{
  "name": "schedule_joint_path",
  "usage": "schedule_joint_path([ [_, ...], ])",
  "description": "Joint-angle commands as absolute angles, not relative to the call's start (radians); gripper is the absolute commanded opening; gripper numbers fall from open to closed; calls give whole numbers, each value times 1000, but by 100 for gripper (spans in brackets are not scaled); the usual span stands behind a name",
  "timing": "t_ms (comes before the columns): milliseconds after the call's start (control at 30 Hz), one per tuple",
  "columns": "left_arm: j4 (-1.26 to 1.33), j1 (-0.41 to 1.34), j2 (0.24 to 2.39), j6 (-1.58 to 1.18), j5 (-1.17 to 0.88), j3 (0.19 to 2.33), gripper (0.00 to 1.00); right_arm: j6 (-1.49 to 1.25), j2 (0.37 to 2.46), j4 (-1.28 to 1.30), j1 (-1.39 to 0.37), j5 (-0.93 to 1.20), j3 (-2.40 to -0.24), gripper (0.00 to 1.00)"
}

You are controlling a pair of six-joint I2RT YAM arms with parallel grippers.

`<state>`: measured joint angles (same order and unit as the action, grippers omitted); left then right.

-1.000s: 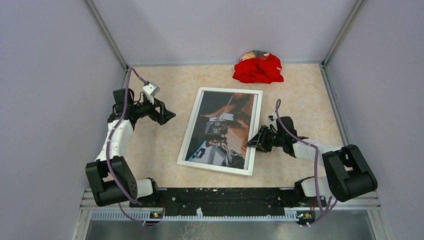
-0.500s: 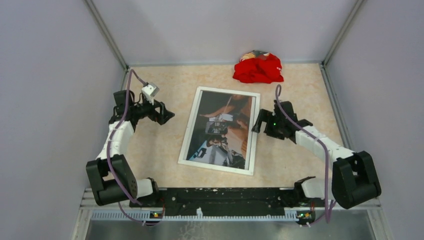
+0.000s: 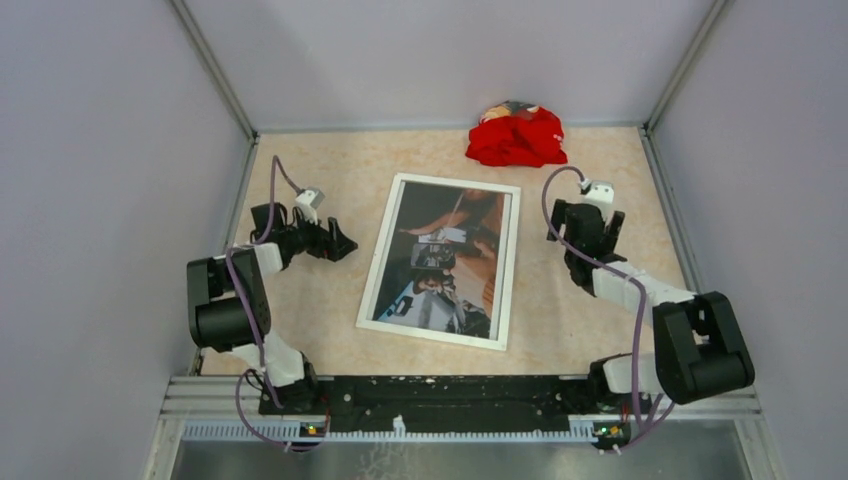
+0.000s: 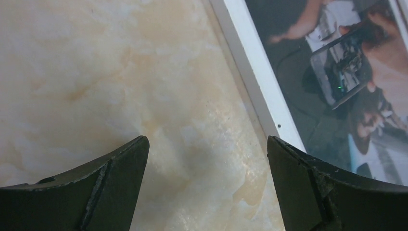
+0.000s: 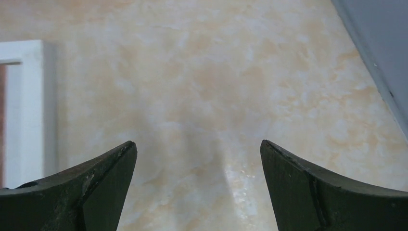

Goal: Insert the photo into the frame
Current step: Reset both arms

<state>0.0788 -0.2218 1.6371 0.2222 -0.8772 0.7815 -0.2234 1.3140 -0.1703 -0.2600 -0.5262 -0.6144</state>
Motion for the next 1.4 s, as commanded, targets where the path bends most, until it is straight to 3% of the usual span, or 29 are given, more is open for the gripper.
schedule_joint_path([
  [0,534,-223,1566,163,-837,613,99,-132,1336,-524,-213,-637,-482,99],
  [267,973,-213,1588,40,-764,426,99,-49,1356,-980,-156,-591,-281,99],
  [467,1064,-169,1556,69,-673,343,99,-28,1407,-1177,-127,-444,-187,99],
  [567,1231,-117,1504,84,-521,223,99,25,1500,-1526,-136,-432,-67,99],
  [667,1465,-86,1624,67,-426,184,99,45,1485,-1439,-161,-442,-99,99],
  [733,1152,-65,1564,90,-380,284,99,-2,1470,-1310,-125,-409,-155,99],
  [767,1122,-37,1560,103,-326,289,99,-35,1461,-1243,-100,-378,-176,99],
  [867,1287,-27,1595,103,-308,242,99,-44,1462,-1242,-78,-353,-178,99],
  [1000,1138,-26,1553,102,-306,279,99,-42,1462,-1247,-78,-353,-175,99],
  [1367,1144,-25,1560,108,-305,282,99,-42,1462,-1247,-78,-353,-175,99],
])
